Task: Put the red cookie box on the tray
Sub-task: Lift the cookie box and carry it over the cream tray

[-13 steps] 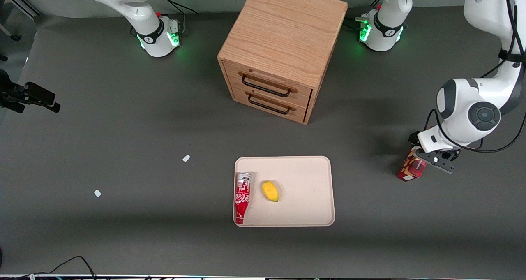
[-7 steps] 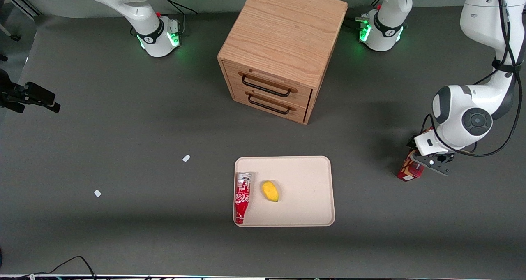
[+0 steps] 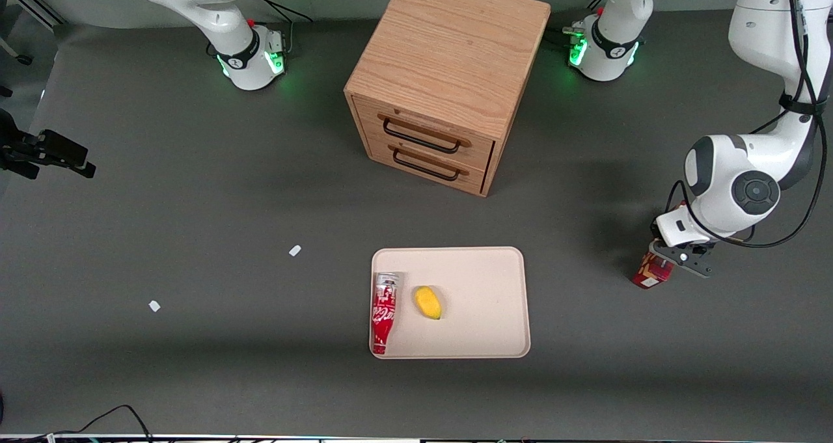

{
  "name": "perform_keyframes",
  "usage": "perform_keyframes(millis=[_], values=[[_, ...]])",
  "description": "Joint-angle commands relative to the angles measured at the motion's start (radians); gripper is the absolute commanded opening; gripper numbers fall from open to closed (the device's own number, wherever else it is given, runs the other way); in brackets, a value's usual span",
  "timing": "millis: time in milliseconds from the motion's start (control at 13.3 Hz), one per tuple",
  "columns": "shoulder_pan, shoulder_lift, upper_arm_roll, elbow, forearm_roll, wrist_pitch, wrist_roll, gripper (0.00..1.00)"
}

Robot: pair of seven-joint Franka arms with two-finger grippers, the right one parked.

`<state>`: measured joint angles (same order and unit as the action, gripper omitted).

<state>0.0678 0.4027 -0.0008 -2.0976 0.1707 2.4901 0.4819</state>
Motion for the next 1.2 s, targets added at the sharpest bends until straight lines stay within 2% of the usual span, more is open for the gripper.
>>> perform_keyframes(millis=[0,151,301,527,602,903,1129], values=[[-0.008,-0.024,0.005,0.005,-0.007,-0.014,0.000,0.00],[-0.008,-0.051,0.005,0.048,-0.025,-0.115,-0.006,0.00],[-0.011,-0.076,0.002,0.138,-0.072,-0.293,-0.002,0.00],[-0.039,-0.071,-0.001,0.362,-0.187,-0.561,-0.037,0.00],[-0.055,-0.052,-0.001,0.461,-0.213,-0.656,-0.098,0.00],[-0.147,0.080,-0.036,0.851,-0.226,-0.923,-0.447,0.00],[-0.212,0.218,-0.090,1.043,-0.255,-0.913,-0.746,0.00]])
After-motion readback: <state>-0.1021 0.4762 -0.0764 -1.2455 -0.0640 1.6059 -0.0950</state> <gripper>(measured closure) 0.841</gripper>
